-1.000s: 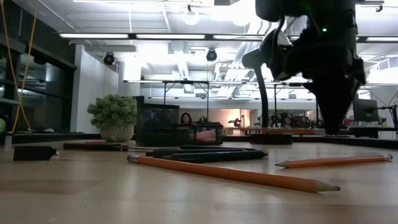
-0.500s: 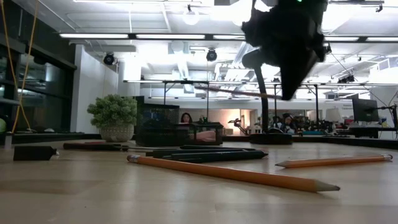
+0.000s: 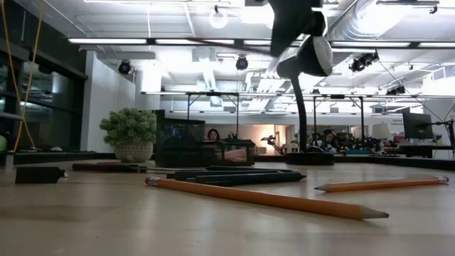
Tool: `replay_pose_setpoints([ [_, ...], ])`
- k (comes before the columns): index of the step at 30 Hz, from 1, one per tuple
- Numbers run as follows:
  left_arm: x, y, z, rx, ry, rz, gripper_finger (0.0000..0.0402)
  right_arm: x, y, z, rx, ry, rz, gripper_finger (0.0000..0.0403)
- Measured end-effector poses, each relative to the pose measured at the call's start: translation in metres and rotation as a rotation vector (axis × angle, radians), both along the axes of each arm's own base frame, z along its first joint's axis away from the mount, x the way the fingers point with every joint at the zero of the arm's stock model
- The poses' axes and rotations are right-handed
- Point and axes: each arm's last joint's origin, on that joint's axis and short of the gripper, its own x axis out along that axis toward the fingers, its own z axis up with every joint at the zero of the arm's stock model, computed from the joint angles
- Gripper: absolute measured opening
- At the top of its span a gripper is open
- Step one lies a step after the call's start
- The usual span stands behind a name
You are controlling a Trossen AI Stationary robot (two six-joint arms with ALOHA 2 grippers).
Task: Pick and place office supplies into organizer
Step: Put the top right orange pencil into the black desk organizer
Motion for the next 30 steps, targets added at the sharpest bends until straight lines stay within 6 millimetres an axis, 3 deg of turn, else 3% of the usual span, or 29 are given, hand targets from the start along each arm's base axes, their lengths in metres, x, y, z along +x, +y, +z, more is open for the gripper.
replay_pose_setpoints([
  [8, -0.001, 0.004, -0.003, 0.249, 0.029, 0.069, 0.0015, 0.003, -0.005, 0.02, 0.016, -0.048, 0.002, 0.0],
  [16, -0.004, 0.006, -0.003, 0.314, 0.097, 0.129, 0.0122, 0.003, -0.009, 0.021, 0.032, -0.042, -0.007, 0.0],
  [21, -0.006, -0.004, 0.002, 0.418, 0.184, 0.135, 0.0184, 0.005, -0.02, 0.021, 0.06, -0.038, -0.032, 0.0],
  [30, -0.001, -0.021, 0.006, 0.774, 0.314, 0.241, 0.0222, 0.009, -0.031, 0.021, 0.19, -0.053, -0.026, 0.0],
])
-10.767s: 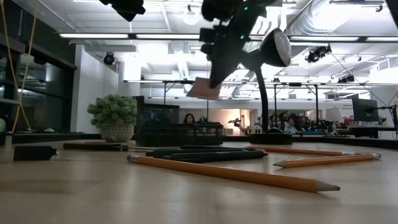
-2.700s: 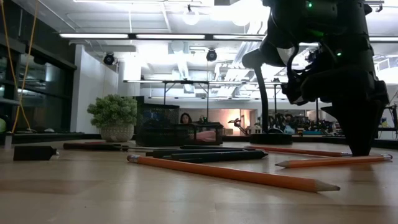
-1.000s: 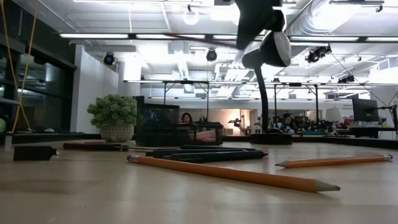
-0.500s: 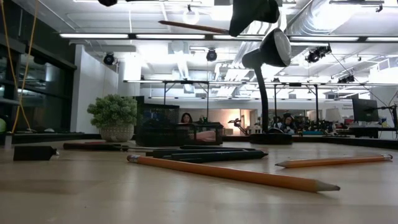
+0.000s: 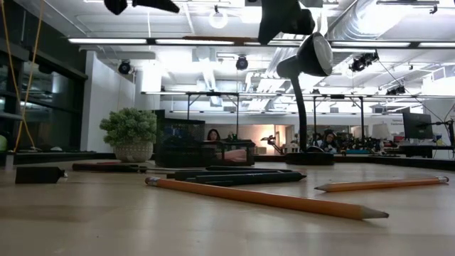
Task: Pick and place office supplies into organizer
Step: Put the top right orange pencil into the black desk organizer
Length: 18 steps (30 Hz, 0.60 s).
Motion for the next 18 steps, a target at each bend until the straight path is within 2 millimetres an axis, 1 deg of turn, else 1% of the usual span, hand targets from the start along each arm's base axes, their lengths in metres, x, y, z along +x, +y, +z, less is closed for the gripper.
replay_pose_setpoints([
  [5, 0.009, -0.01, -0.015, 0.143, 0.155, -0.024, 0.0222, 0.004, -0.006, 0.002, 0.062, -0.033, -0.037, 0.0],
  [7, 0.009, -0.013, -0.02, 0.187, 0.216, -0.018, 0.0222, 0.004, -0.009, 0.002, 0.075, -0.034, -0.048, 0.0],
  [10, 0.012, -0.015, -0.025, 0.252, 0.257, 0.023, 0.0222, 0.006, -0.012, 0.003, 0.098, -0.053, -0.049, 0.0],
  [12, 0.015, -0.015, -0.025, 0.289, 0.254, 0.067, 0.0222, 0.009, -0.013, 0.004, 0.119, -0.078, -0.041, 0.0],
  [18, 0.015, -0.014, -0.025, 0.311, 0.264, 0.078, 0.0222, 0.017, -0.012, 0.01, 0.195, -0.176, 0.003, 0.0],
])
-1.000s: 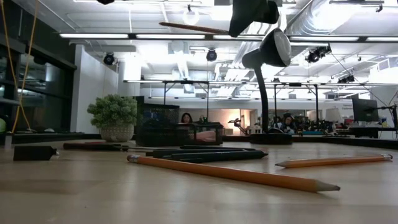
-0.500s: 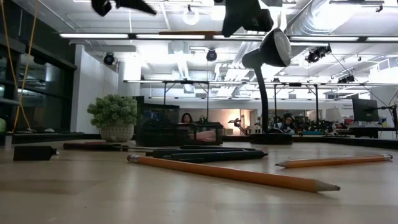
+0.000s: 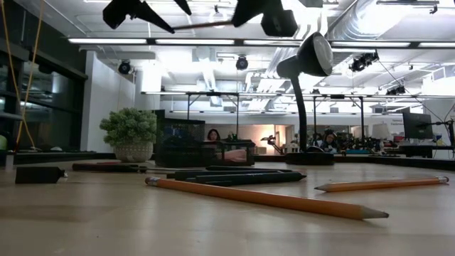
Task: Pick and place office supplies into organizer
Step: Put the top right orange pencil into the black desk organizer
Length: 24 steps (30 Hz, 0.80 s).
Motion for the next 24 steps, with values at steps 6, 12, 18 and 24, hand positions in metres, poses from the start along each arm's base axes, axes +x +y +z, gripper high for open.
replay_pose_setpoints([
  [6, 0.0, 0.0, 0.0, 0.002, 0.001, -0.002, 0.0222, 0.004, 0.0, 0.003, -0.007, -0.057, -0.007, 0.0],
  [12, 0.0, 0.0, 0.0, 0.009, 0.006, -0.008, 0.0222, 0.003, -0.005, 0.002, -0.023, -0.036, -0.063, 0.0],
  [18, 0.002, 0.0, 0.003, 0.043, -0.011, -0.009, 0.021, 0.004, -0.012, 0.002, -0.018, -0.038, -0.09, 0.0],
  [24, 0.004, 0.0, 0.006, 0.042, -0.047, -0.01, 0.0167, 0.004, -0.013, 0.002, -0.004, -0.039, -0.082, 0.0],
])
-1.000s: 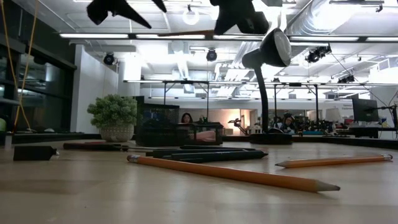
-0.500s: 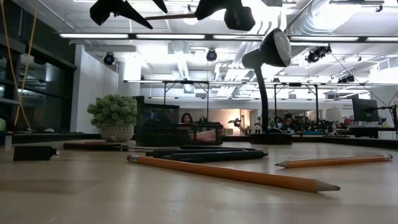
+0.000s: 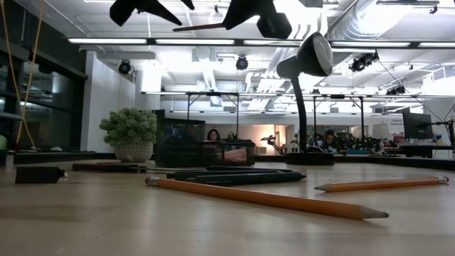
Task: Pick and place office supplies into organizer
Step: Put the top right orange pencil into the black desk organizer
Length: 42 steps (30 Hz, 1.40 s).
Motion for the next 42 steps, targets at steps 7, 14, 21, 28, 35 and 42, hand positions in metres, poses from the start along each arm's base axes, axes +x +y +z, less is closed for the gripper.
replay_pose_setpoints([
  [7, 0.0002, -0.0001, -0.0001, 0.018, 0.022, -0.02, 0.0133, 0.0, 0.0, 0.0001, 0.001, -0.001, 0.001, 0.0],
  [14, 0.0008, -0.0002, -0.0004, 0.031, 0.036, -0.032, 0.0119, 0.0035, 0.0007, 0.0031, 0.018, -0.048, 0.015, 0.0],
  [21, 0.0034, -0.0004, -0.0034, 0.033, 0.05, -0.033, 0.0118, 0.0043, 0.0012, 0.0039, 0.029, -0.06, 0.024, 0.0],
  [28, 0.0018, -0.0002, -0.0054, 0.038, 0.08, -0.03, 0.0117, 0.0043, 0.0012, 0.0039, 0.031, -0.06, 0.024, 0.0],
  [35, 0.0011, 0.0001, -0.006, 0.043, 0.09, -0.025, 0.0117, 0.0056, 0.0021, 0.0052, 0.046, -0.079, 0.037, 0.0],
  [42, 0.0011, 0.0001, -0.006, 0.043, 0.09, -0.025, 0.0117, 0.0075, 0.0024, 0.0072, 0.055, -0.107, 0.044, 0.0],
])
